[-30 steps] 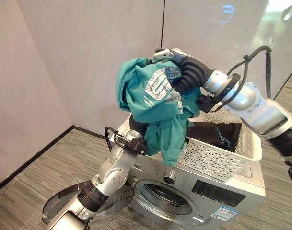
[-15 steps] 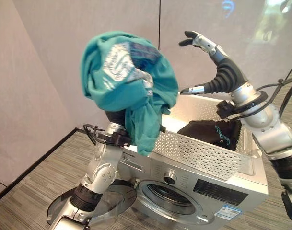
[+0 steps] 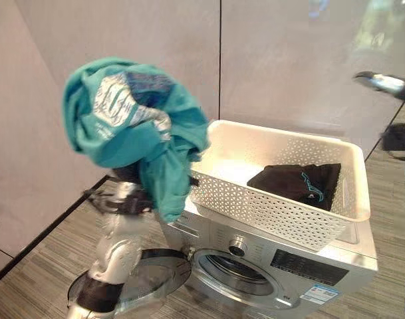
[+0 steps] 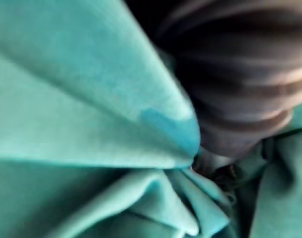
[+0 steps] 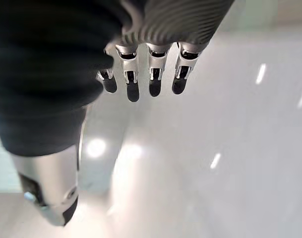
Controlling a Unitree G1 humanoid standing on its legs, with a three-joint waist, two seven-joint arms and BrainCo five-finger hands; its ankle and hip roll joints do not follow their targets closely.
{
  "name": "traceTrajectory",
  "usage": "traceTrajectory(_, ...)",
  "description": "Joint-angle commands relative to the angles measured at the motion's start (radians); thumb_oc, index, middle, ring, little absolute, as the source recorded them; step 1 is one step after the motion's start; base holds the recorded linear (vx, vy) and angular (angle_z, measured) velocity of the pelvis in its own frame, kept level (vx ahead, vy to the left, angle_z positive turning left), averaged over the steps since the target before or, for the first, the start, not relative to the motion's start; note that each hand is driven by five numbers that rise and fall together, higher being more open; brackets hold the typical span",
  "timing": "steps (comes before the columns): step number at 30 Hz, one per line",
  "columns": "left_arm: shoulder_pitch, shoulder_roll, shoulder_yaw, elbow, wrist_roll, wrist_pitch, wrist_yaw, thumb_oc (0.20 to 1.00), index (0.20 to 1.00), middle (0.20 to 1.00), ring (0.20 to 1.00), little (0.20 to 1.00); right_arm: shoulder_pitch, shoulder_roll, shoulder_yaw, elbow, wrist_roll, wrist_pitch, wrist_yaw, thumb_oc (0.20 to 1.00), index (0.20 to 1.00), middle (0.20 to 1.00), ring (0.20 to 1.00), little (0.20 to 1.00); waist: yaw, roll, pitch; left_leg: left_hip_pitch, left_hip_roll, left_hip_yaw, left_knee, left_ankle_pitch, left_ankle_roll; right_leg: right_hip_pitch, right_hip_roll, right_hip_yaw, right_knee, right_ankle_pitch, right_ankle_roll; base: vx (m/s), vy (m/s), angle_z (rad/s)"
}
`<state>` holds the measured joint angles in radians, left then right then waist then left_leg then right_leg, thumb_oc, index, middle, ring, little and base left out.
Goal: Grab the laundry basket,head to the washer,open it,put in the laundry and shut it.
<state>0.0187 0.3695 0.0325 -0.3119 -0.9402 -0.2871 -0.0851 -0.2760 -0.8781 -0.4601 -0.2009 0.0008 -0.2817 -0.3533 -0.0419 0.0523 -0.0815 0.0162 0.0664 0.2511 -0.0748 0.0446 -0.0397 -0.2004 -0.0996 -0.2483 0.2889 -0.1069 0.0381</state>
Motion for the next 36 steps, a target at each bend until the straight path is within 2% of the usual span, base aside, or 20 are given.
traceTrajectory(1, 0.021, 0.065, 0.016, -0.077, -0.023, -0.031, -0.071, 0.2, 0.2, 0.2, 0.2, 0.2, 0.001, -0.003, -0.024, 0.095, -0.029, -0.031, -0.115, 1.0, 1.0, 1.0, 1.0, 1.0, 0.015, -0.085, -0.067, -0.019, -0.063, -0.048, -0.013, 0.005, -0.007, 0.215, 0.003, 0.08, -0.337, 0.195, 0.091, 0.0, 0.0, 0.0)
traceTrajectory(2, 0.086, 0.081, 0.094, -0.05, -0.048, -0.014, -0.104, 0.2, 0.2, 0.2, 0.2, 0.2, 0.097, -0.001, -0.106, 0.178, -0.028, -0.008, -0.131, 1.0, 1.0, 1.0, 1.0, 1.0, 0.011, -0.077, -0.059, -0.023, -0.063, -0.048, -0.013, 0.008, -0.007, 0.211, 0.003, 0.08, -0.337, 0.197, 0.09, 0.0, 0.0, 0.0)
traceTrajectory(3, 0.091, 0.085, 0.092, -0.05, -0.053, -0.012, -0.11, 0.2, 0.2, 0.2, 0.2, 0.2, 0.107, 0.0, -0.112, 0.18, -0.024, -0.012, -0.129, 1.0, 1.0, 1.0, 1.0, 1.0, 0.013, -0.08, -0.063, -0.021, -0.063, -0.049, -0.013, 0.007, -0.008, 0.213, 0.004, 0.079, -0.337, 0.195, 0.09, -0.01, 0.005, 0.06)
traceTrajectory(7, 0.187, 0.063, 0.131, 0.027, -0.123, 0.023, -0.163, 0.2, 0.2, 0.2, 0.2, 0.2, 0.323, -0.007, -0.244, 0.403, -0.097, 0.07, -0.172, 1.0, 1.0, 1.0, 1.0, 1.0, 0.012, -0.08, -0.054, -0.027, -0.063, -0.053, -0.013, 0.011, -0.008, 0.212, 0.004, 0.069, -0.339, 0.199, 0.09, -0.02, -0.003, 0.11)
traceTrajectory(8, 0.205, 0.069, 0.132, 0.036, -0.121, 0.031, -0.175, 0.2, 0.2, 0.2, 0.2, 0.2, 0.354, 0.0, -0.254, 0.494, -0.093, 0.089, -0.188, 1.0, 1.0, 1.0, 1.0, 1.0, 0.015, -0.079, -0.048, -0.029, -0.063, -0.053, -0.013, 0.013, -0.008, 0.21, 0.004, 0.067, -0.339, 0.2, 0.09, -0.04, 0.004, 0.16)
traceTrajectory(9, 0.238, 0.113, 0.121, 0.072, -0.123, 0.046, -0.203, 0.2, 0.2, 0.2, 0.2, 0.2, 0.392, -0.005, -0.245, 0.687, -0.053, 0.103, -0.202, 1.0, 1.0, 1.0, 1.0, 1.0, 0.022, -0.077, -0.04, -0.032, -0.062, -0.058, -0.013, 0.018, -0.01, 0.208, 0.006, 0.061, -0.337, 0.202, 0.089, -0.06, -0.003, 0.08)
traceTrajectory(11, 0.259, 0.163, 0.09, 0.13, -0.134, 0.064, -0.234, 0.2, 0.2, 0.2, 0.2, 0.2, 0.399, -0.003, -0.219, 0.89, 0.044, 0.081, -0.185, 1.0, 1.0, 1.0, 1.0, 1.0, 0.025, -0.073, -0.027, -0.037, -0.06, -0.058, -0.013, 0.025, -0.013, 0.206, 0.007, 0.051, -0.334, 0.201, 0.088, -0.07, -0.01, 0.04)
traceTrajectory(14, 0.28, 0.197, 0.074, 0.143, -0.147, 0.078, -0.255, 0.2, 0.2, 0.2, 0.2, 0.2, 0.399, 0.003, -0.207, 0.986, 0.109, 0.061, -0.162, 1.0, 1.0, 1.0, 1.0, 1.0, 0.024, -0.07, -0.02, -0.039, -0.059, -0.058, -0.013, 0.029, -0.015, 0.204, 0.009, 0.047, -0.33, 0.202, 0.087, -0.03, -0.006, 0.0)
traceTrajectory(21, 0.362, 0.315, -0.004, 0.182, -0.163, 0.147, -0.325, 0.2, 0.2, 0.2, 0.2, 0.2, 0.372, 0.054, -0.133, 1.154, 0.265, 0.039, -0.053, 1.0, 1.0, 1.0, 1.0, 1.0, 0.021, -0.047, 0.014, -0.039, -0.05, -0.047, -0.013, 0.036, -0.016, 0.192, 0.018, 0.054, -0.329, 0.204, 0.086, -0.04, -0.026, -0.01)
traceTrajectory(23, 0.362, 0.317, -0.004, 0.183, -0.164, 0.147, -0.325, 0.2, 0.2, 0.2, 0.2, 0.2, 0.37, 0.052, -0.13, 1.161, 0.27, 0.035, -0.049, 1.0, 1.0, 1.0, 1.0, 1.0, 0.022, -0.048, 0.015, -0.038, -0.05, -0.046, -0.013, 0.036, -0.016, 0.193, 0.018, 0.055, -0.33, 0.204, 0.086, 0.0, 0.0, 0.0)
traceTrajectory(25, 0.367, 0.337, -0.053, 0.198, -0.15, 0.158, -0.341, 0.2, 0.2, 0.2, 0.2, 0.2, 0.327, 0.064, -0.049, 1.23, 0.323, 0.041, 0.005, 1.0, 1.0, 1.0, 1.0, 1.0, 0.021, -0.039, 0.045, -0.034, -0.045, -0.029, -0.013, 0.051, -0.017, 0.182, 0.029, 0.07, -0.345, 0.213, 0.09, -0.08, -0.045, -0.03)
traceTrajectory(27, 0.362, 0.346, -0.061, 0.195, -0.147, 0.158, -0.343, 0.2, 0.2, 0.2, 0.2, 0.2, 0.308, 0.058, -0.029, 1.26, 0.334, 0.044, 0.014, 1.0, 1.0, 1.0, 1.0, 1.0, 0.03, -0.041, 0.057, -0.034, -0.044, -0.023, -0.013, 0.055, -0.018, 0.175, 0.033, 0.086, -0.351, 0.222, 0.09, -0.11, -0.012, -0.28)
traceTrajectory(28, 0.335, 0.37, -0.104, 0.195, -0.143, 0.156, -0.344, 0.2, 0.2, 0.2, 0.2, 0.2, 0.27, 0.051, 0.031, 1.306, 0.34, 0.054, 0.035, 1.0, 1.0, 1.0, 1.0, 1.0, 0.058, -0.059, 0.091, -0.063, -0.059, -0.105, 0.02, 0.053, -0.027, 0.157, 0.029, 0.113, -0.356, 0.242, 0.092, -0.18, 0.001, -0.44)
traceTrajectory(29, 0.323, 0.379, -0.117, 0.189, -0.145, 0.16, -0.345, 0.2, 0.2, 0.2, 0.2, 0.2, 0.266, 0.052, 0.043, 1.305, 0.343, 0.058, 0.042, 1.0, 1.0, 1.0, 1.0, 1.0, 0.063, -0.068, 0.104, -0.071, -0.066, -0.133, 0.043, 0.037, -0.032, 0.143, 0.021, 0.115, -0.355, 0.256, 0.094, -0.22, 0.011, -0.65)
traceTrajectory(31, 0.307, 0.387, -0.129, 0.174, -0.153, 0.172, -0.352, 0.2, 0.2, 0.2, 0.2, 0.2, 0.281, 0.065, 0.037, 1.257, 0.341, 0.067, 0.051, 1.0, 1.0, 1.0, 1.0, 1.0, 0.04, -0.078, 0.103, -0.068, -0.065, -0.114, 0.094, -0.029, -0.017, 0.115, 0.003, 0.101, -0.356, 0.273, 0.105, -0.11, 0.043, -0.64)
traceTrajectory(34, 0.272, 0.387, -0.158, 0.174, -0.147, 0.172, -0.359, 0.2, 0.2, 0.2, 0.2, 0.2, 0.311, 0.1, 0.019, 1.186, 0.345, 0.066, 0.064, 1.0, 1.0, 1.0, 1.0, 1.0, 0.016, -0.07, 0.108, -0.057, -0.083, -0.12, 0.087, -0.058, -0.004, 0.085, -0.001, 0.111, -0.354, 0.289, 0.119, -0.09, 0.159, 0.04)
traceTrajectory(36, 0.262, 0.388, -0.176, 0.177, -0.145, 0.176, -0.362, 0.2, 0.2, 0.2, 0.2, 0.2, 0.341, 0.14, 0.009, 1.152, 0.33, 0.063, 0.061, 1.0, 1.0, 1.0, 1.0, 1.0, -0.002, -0.063, 0.119, -0.057, -0.099, -0.087, 0.095, -0.069, 0.009, 0.078, -0.015, 0.137, -0.349, 0.3, 0.126, -0.06, 0.312, -0.3)
